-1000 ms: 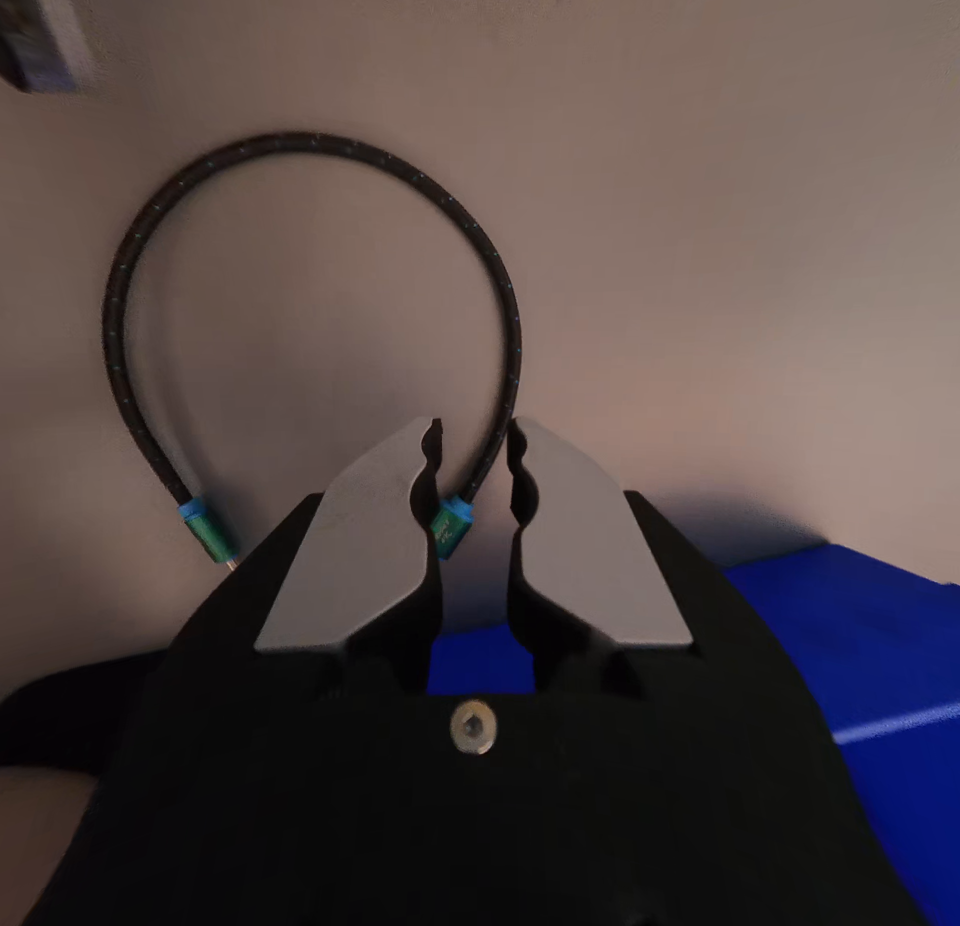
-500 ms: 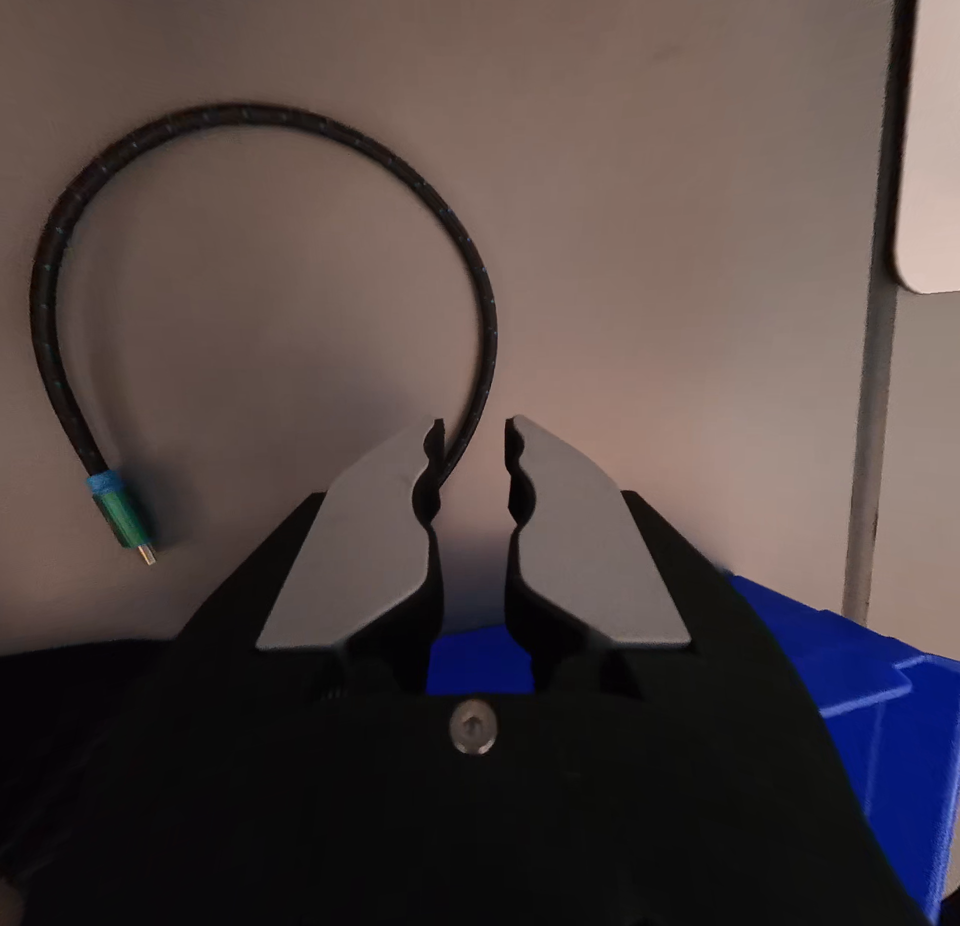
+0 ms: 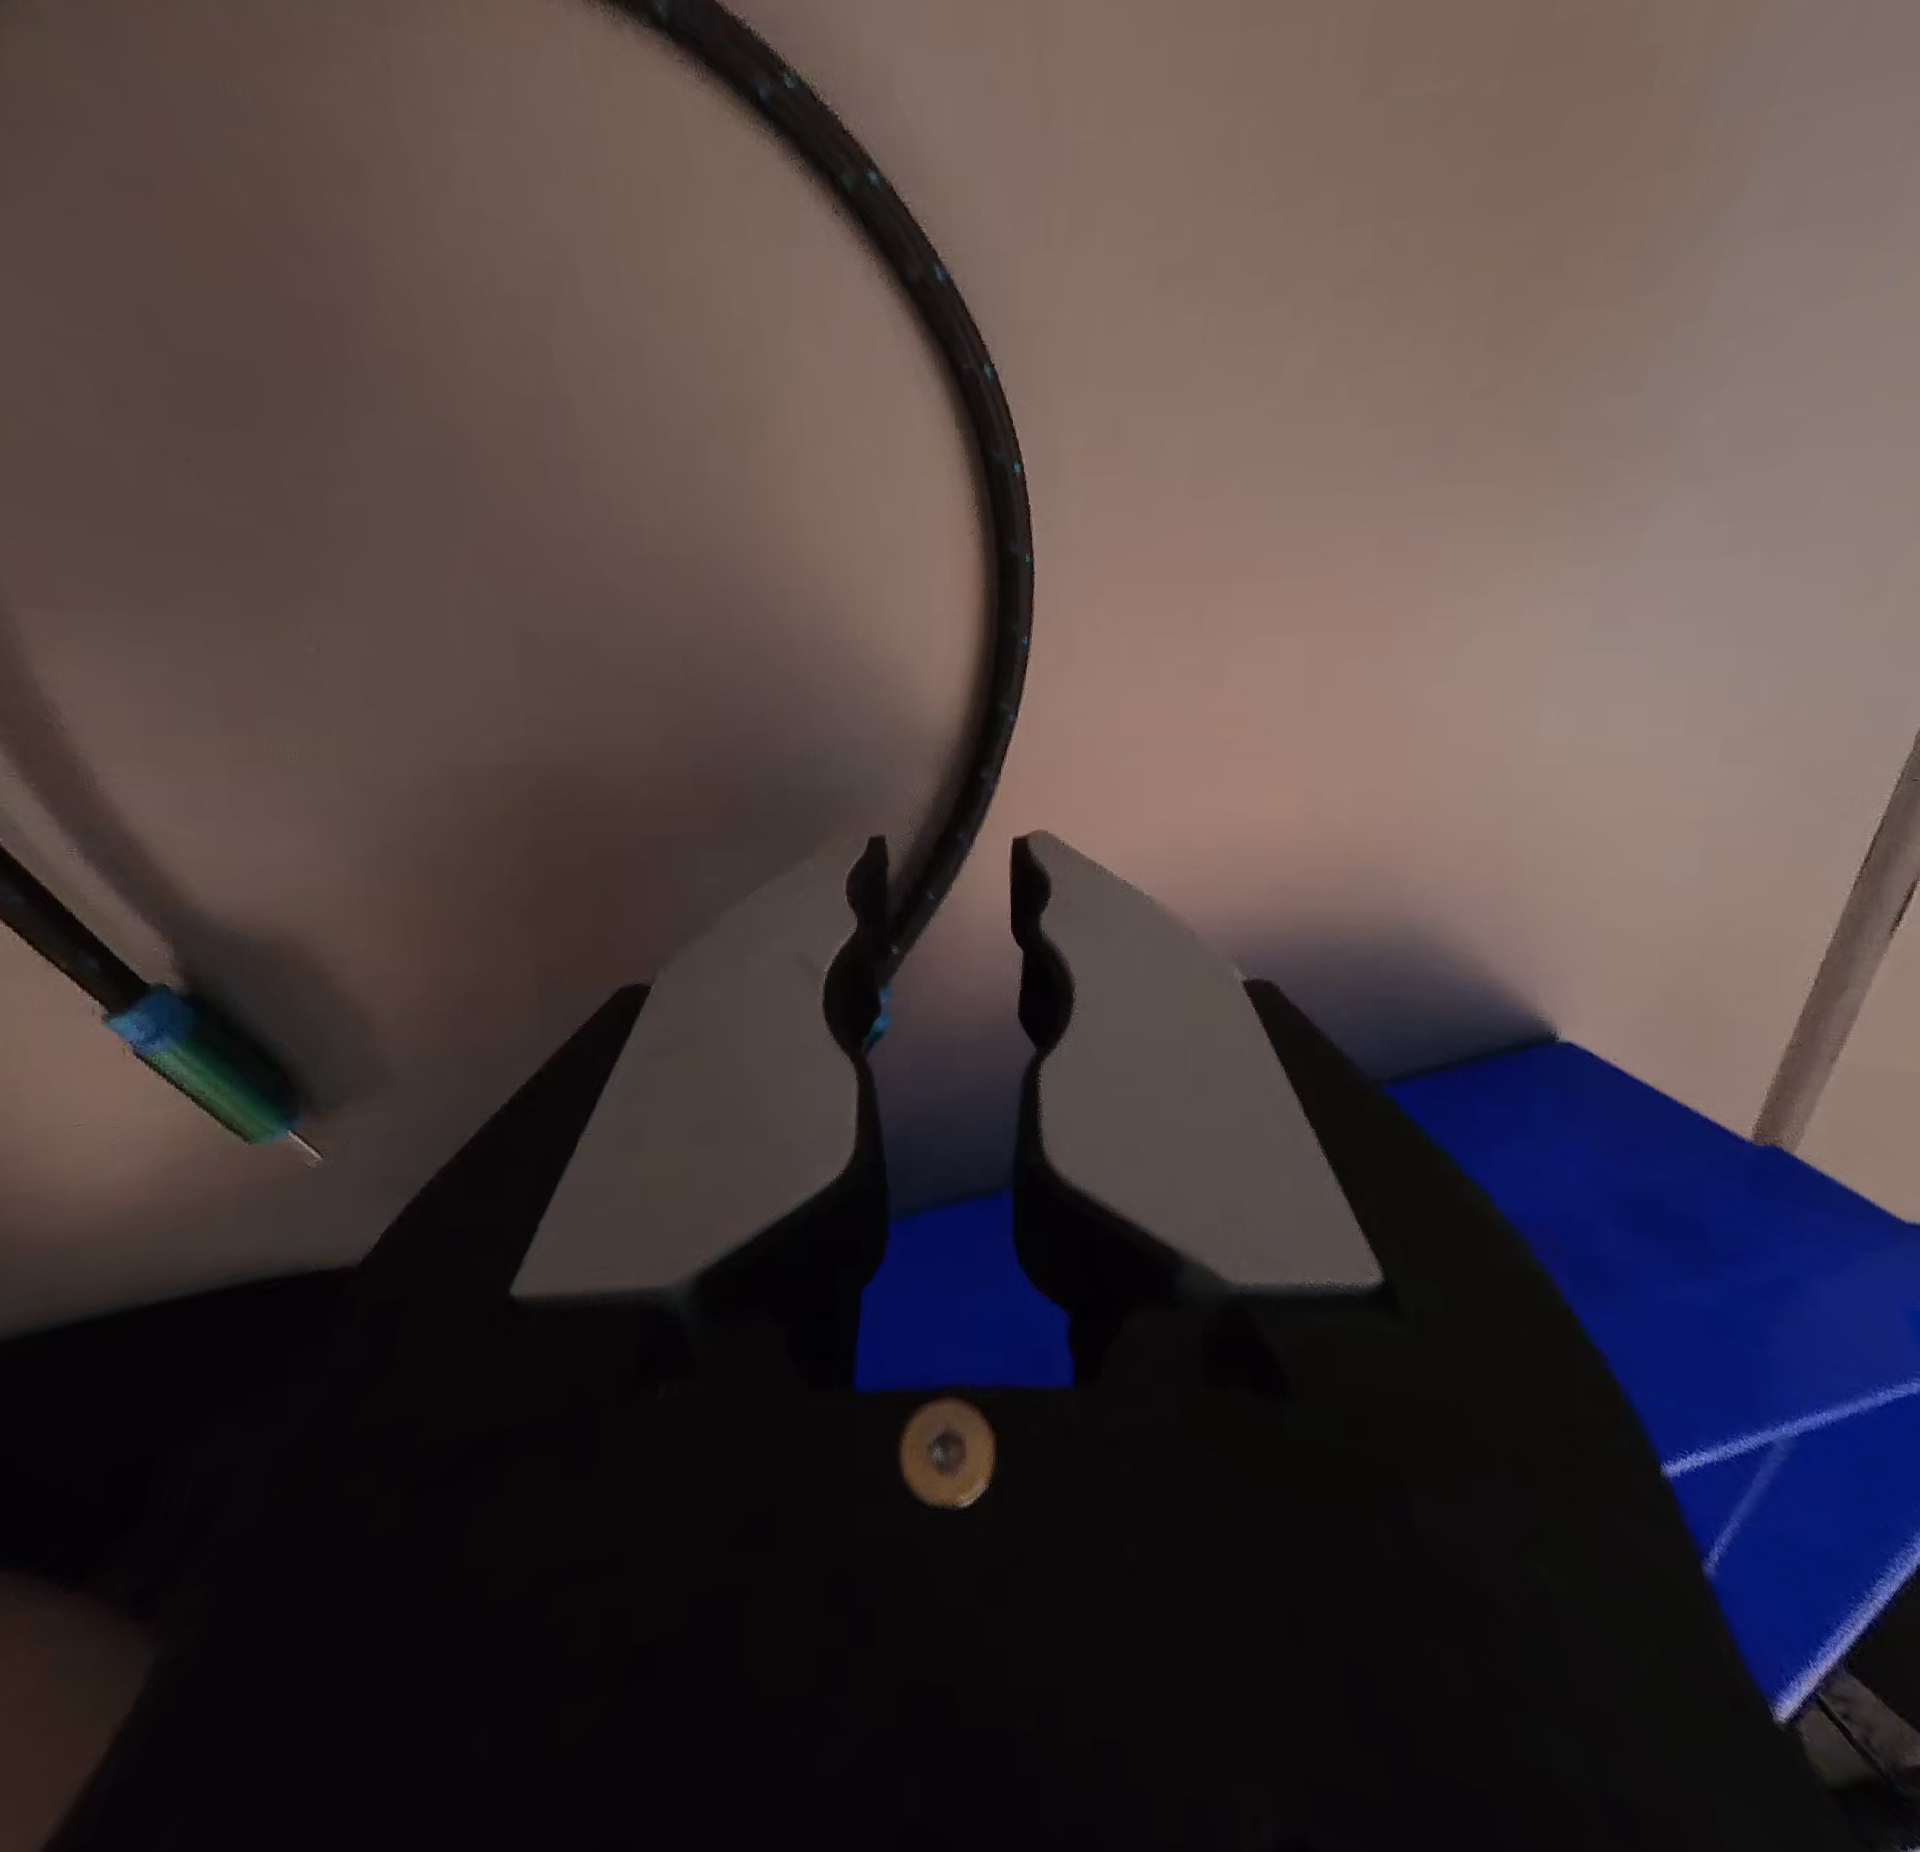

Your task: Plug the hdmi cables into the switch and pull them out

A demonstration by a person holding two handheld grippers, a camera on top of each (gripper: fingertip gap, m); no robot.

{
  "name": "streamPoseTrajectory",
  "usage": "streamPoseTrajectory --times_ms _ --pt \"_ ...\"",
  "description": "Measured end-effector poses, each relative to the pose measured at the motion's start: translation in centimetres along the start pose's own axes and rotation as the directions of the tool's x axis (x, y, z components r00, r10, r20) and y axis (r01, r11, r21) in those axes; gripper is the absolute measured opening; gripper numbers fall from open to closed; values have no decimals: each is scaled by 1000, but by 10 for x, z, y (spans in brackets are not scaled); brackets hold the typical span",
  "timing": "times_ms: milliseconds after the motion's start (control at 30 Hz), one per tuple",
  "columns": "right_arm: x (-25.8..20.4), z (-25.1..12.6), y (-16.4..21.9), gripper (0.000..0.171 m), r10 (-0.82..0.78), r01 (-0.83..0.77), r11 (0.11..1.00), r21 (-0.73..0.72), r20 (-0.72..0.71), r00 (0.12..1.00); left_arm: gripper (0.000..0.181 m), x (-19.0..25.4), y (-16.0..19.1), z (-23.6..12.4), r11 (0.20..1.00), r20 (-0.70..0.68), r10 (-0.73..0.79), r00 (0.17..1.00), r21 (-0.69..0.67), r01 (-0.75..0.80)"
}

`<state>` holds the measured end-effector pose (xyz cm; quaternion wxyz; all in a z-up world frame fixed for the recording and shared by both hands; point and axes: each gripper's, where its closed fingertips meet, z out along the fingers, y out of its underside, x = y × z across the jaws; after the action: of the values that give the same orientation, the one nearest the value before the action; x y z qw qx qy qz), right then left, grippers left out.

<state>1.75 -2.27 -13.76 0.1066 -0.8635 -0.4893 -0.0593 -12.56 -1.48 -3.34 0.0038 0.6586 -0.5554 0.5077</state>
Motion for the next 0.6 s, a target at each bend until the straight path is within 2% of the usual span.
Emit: streamPoseTrajectory --times_ms 167,233,333,533,600 --pt "-7 19 9 23 1 2 992 -129 24 1000 21 3 -2 -5 1000 1 13 1000 16 -13" --pt "-4 20 5 24 52 -49 991 -123 18 999 21 4 -2 -7 1000 2 17 1000 20 -17" --pt "-13 20 4 9 60 -51 990 -134 63 996 21 4 -3 -8 1000 0 20 1000 24 -20" --pt "-23 13 6 8 -97 110 985 -133 103 990 21 0 -2 -8 1000 1 11 1000 21 -11" --pt "-33 -3 1 7 -183 191 980 -63 117 976 21 -2 -2 -7 1000 -1 4 1000 21 -4"
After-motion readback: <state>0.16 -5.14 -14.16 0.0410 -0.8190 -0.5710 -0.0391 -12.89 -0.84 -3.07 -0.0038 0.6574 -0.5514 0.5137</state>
